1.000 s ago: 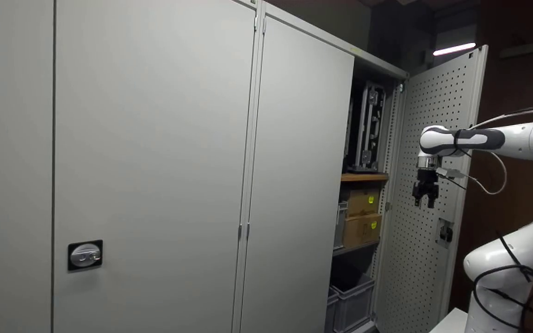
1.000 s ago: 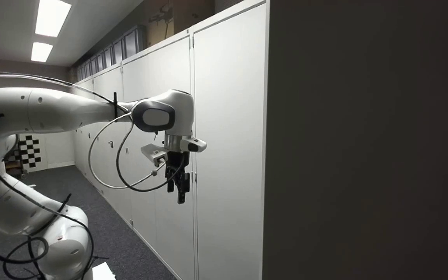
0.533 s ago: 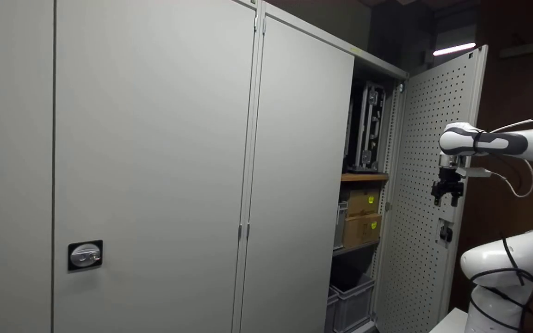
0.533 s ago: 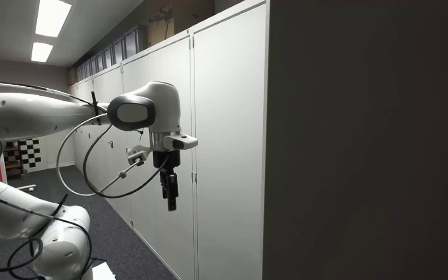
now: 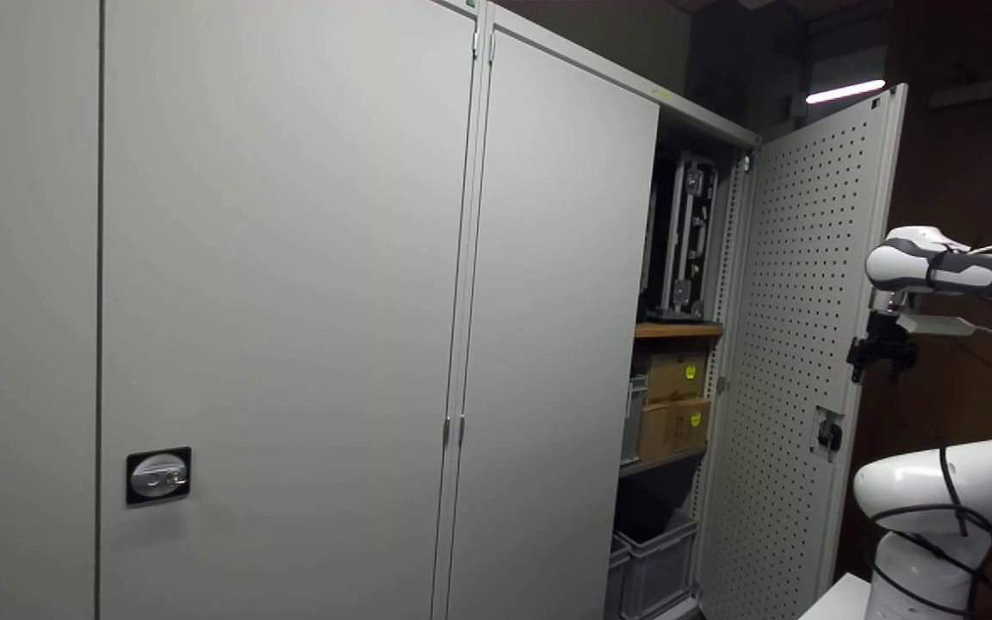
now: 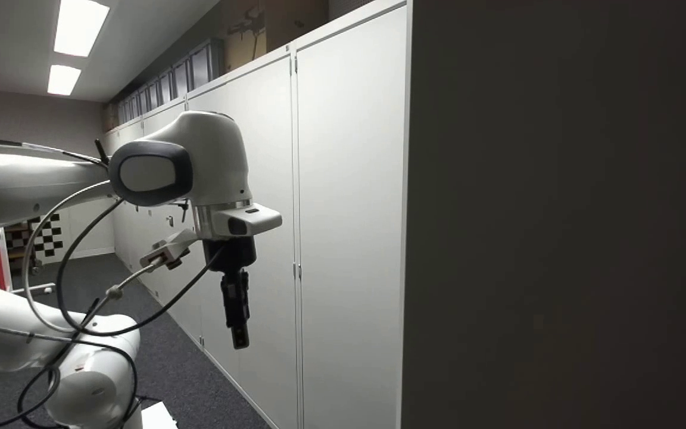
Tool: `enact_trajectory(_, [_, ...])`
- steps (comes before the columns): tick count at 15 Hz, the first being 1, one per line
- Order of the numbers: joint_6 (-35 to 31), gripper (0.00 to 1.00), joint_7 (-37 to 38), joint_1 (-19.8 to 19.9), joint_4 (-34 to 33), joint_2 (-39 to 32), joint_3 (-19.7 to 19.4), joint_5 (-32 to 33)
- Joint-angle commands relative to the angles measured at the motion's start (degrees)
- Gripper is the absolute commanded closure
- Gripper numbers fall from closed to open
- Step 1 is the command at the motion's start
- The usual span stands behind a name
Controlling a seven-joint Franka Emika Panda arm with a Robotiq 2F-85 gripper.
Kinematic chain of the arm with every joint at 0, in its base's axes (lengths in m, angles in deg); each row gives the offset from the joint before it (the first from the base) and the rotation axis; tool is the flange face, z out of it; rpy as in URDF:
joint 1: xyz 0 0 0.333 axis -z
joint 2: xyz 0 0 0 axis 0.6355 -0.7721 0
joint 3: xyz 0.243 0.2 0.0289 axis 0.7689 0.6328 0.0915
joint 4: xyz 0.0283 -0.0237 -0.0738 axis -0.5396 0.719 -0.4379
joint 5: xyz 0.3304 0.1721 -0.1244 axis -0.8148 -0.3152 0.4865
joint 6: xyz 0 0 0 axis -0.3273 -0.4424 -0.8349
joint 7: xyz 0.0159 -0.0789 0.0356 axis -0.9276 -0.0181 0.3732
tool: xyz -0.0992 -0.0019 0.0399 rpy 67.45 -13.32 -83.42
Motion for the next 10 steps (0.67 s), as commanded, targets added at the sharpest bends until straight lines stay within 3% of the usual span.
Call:
enact_trajectory(1, [-3.1, 0.0, -1.5, 1.0, 1.0, 2.4, -3.1, 3.3])
enact_trajectory(5, [-7.8, 0.0, -1.6, 1.5, 0.6, 2.8, -6.1, 7.3])
enact_trajectory(10, [-14.8, 0.0, -2.1, 1.1, -0.4, 2.0, -6.9, 9.4])
